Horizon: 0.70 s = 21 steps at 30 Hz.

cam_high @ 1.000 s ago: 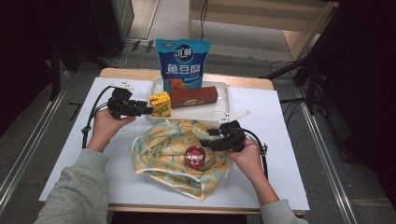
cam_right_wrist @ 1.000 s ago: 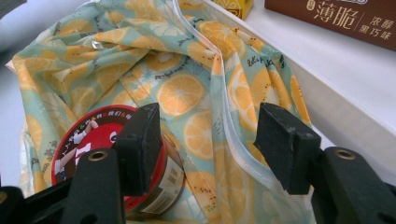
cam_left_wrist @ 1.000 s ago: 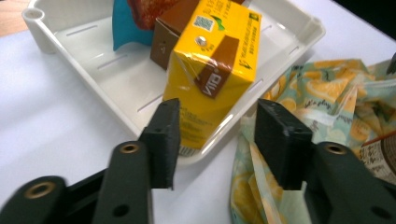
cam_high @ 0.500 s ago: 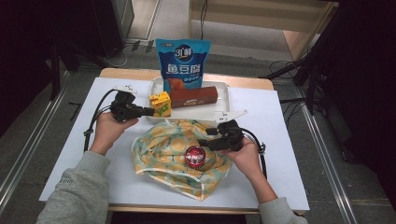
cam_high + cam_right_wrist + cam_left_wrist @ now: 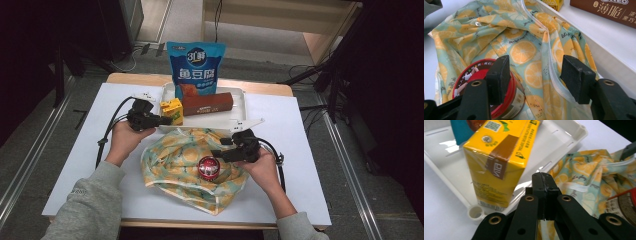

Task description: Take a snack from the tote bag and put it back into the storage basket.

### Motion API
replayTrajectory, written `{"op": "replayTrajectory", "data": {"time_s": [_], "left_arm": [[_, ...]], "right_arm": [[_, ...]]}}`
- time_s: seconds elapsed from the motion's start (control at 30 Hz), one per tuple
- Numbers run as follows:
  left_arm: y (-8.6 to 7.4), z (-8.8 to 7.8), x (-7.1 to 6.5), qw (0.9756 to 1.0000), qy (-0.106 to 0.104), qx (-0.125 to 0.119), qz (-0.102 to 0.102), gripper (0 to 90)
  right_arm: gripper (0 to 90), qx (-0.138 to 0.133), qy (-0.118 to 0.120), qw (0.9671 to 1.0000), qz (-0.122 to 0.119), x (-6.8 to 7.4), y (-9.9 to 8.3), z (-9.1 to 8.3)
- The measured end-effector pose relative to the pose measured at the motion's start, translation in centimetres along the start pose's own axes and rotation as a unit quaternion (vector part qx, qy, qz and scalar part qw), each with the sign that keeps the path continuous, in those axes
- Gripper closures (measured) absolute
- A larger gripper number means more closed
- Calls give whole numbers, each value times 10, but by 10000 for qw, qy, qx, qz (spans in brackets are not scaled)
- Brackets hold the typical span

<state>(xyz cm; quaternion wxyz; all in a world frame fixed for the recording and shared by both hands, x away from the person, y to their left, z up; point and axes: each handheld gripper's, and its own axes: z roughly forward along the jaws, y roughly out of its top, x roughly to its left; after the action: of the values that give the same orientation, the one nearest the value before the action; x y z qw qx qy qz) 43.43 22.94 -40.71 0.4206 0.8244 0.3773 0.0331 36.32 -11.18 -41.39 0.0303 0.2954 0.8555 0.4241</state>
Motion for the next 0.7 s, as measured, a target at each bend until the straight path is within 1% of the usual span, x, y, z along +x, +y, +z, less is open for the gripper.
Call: {"op": "replayTrajectory", "data": {"time_s": [0.1, 0.2, 0.27, 0.57, 0.63, 0.7], "left_arm": [[0, 2, 2, 10000, 47, -35, -49, 900], [-1, 3, 5, 9999, 73, -14, -71, 900], [-2, 3, 6, 9999, 49, -11, -107, 900], [-3, 3, 8, 9999, 85, 49, -81, 900], [-3, 2, 9, 9998, 137, 81, -74, 900], [-4, 2, 10, 9998, 133, 71, -103, 900]], "right_arm": [[415, 22, 2, 10000, 38, 0, 0, 0], [416, 22, -4, 10000, -3, 1, -1, 0], [417, 23, 11, 10000, 9, 1, -1, 0], [416, 18, 10, 10000, 18, 0, -1, 0], [416, 18, 9, 10000, 22, 0, -1, 0], [416, 18, 12, 10000, 17, 0, -1, 0]]}}
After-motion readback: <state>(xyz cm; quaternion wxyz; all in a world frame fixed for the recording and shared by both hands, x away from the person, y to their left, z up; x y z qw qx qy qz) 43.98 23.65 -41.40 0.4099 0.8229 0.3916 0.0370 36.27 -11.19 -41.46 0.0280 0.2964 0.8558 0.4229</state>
